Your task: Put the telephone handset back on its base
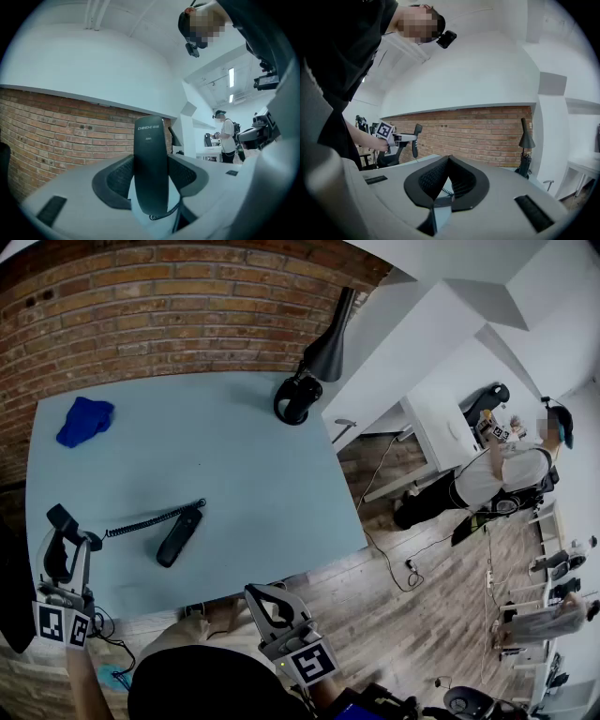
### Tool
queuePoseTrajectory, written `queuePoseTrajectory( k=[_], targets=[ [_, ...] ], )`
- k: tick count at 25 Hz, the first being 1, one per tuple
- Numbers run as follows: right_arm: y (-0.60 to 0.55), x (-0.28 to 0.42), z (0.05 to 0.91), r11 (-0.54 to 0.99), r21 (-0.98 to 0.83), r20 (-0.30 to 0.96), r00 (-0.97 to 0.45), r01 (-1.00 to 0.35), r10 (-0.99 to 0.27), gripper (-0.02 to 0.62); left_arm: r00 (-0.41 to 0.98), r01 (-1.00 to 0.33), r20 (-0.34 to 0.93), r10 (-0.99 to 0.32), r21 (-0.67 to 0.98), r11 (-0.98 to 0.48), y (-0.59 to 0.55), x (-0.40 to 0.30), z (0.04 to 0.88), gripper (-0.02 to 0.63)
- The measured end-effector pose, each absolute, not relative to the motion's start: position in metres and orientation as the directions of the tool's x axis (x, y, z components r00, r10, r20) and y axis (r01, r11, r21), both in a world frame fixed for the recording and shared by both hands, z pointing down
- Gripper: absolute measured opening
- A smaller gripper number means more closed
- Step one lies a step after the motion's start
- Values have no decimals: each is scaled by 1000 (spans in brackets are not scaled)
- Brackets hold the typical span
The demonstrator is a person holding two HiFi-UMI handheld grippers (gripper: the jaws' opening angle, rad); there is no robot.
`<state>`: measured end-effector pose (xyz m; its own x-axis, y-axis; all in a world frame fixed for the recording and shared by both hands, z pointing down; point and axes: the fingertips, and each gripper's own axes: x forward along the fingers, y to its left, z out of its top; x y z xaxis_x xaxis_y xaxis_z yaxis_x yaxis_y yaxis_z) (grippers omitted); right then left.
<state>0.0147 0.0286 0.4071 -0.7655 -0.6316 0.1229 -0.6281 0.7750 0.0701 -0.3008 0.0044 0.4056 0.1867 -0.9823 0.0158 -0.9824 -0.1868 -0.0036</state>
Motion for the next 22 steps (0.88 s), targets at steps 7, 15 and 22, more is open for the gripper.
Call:
queuePoseTrajectory(
  k=[7,15,22],
  targets=[
    [32,13,420,801,-23,150,-794,-598,-589,14,197,-980,43,-979,-8,-197,3,-295,411,258],
    [29,17,431,793,-73,167,-792,-604,-588,14,237,-970,119,-964,-27,-242,0,-280,434,258],
    [21,25,435,782,-83,162,-783,-617,-601,14,272,-961,161,-949,-12,-278,-3,-259,454,258]
  ],
)
